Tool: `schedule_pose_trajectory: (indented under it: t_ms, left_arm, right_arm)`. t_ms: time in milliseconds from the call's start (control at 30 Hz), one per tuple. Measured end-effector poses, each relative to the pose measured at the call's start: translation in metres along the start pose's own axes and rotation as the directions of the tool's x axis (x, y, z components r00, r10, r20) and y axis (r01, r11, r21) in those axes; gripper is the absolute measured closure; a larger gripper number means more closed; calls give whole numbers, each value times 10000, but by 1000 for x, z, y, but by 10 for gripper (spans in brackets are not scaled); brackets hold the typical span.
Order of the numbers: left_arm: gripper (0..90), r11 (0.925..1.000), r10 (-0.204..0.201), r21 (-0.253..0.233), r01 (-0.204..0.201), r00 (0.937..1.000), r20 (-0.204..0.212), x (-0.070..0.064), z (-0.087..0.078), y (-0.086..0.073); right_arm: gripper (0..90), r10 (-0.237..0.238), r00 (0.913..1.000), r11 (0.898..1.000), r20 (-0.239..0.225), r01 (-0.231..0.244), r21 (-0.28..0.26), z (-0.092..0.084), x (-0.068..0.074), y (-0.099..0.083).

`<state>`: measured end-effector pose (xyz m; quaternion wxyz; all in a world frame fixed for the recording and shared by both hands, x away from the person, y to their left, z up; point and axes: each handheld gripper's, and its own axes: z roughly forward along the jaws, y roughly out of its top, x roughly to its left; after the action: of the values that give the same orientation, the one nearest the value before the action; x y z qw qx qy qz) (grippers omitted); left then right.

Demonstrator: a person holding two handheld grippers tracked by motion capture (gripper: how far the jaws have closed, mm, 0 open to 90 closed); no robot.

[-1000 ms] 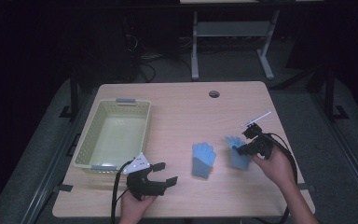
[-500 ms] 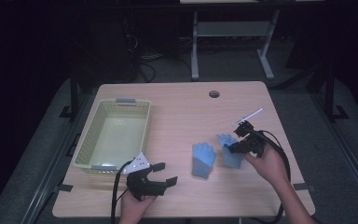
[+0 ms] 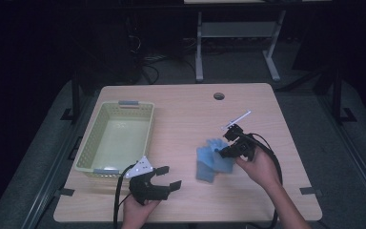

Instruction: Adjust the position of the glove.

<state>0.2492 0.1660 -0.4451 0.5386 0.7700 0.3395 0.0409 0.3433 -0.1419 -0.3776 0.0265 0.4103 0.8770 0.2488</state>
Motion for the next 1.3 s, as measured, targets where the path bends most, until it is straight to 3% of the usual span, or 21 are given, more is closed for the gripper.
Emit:
schedule_pose_trajectory:
  t_ms: [367, 600, 733, 933, 1200, 1300]
  left_arm:
    - [228, 10000, 43, 56, -44, 10000, 16, 0, -1, 0]
    - [228, 10000, 73, -38, -73, 10000, 35, -1, -1, 0]
    - [227, 10000, 55, -34, -55, 10000, 49, -1, 0, 0]
    - [228, 9999, 145, -6, -145, 9999, 46, -1, -1, 0]
    - [228, 10000, 26, 0, -26, 10000, 57, -2, 0, -1]
    - [228, 10000, 42, 4, -42, 10000, 57, -2, 0, -1]
  right_arm:
    - [820, 0, 9996, 10000, -276, 1, 41, 17, 12, 8]
    - [817, 296, 9983, 9995, -501, -292, 75, 29, 20, 10]
    - [816, 216, 9989, 9996, -410, -208, 188, 33, 26, 11]
    - [810, 551, 9977, 9984, -394, -544, 165, 39, 27, 11]
    - [788, 664, 9976, 9967, 182, -671, 458, 57, 31, 7]
    - [724, 466, 9980, 9976, 439, -487, 501, 61, 33, 6]
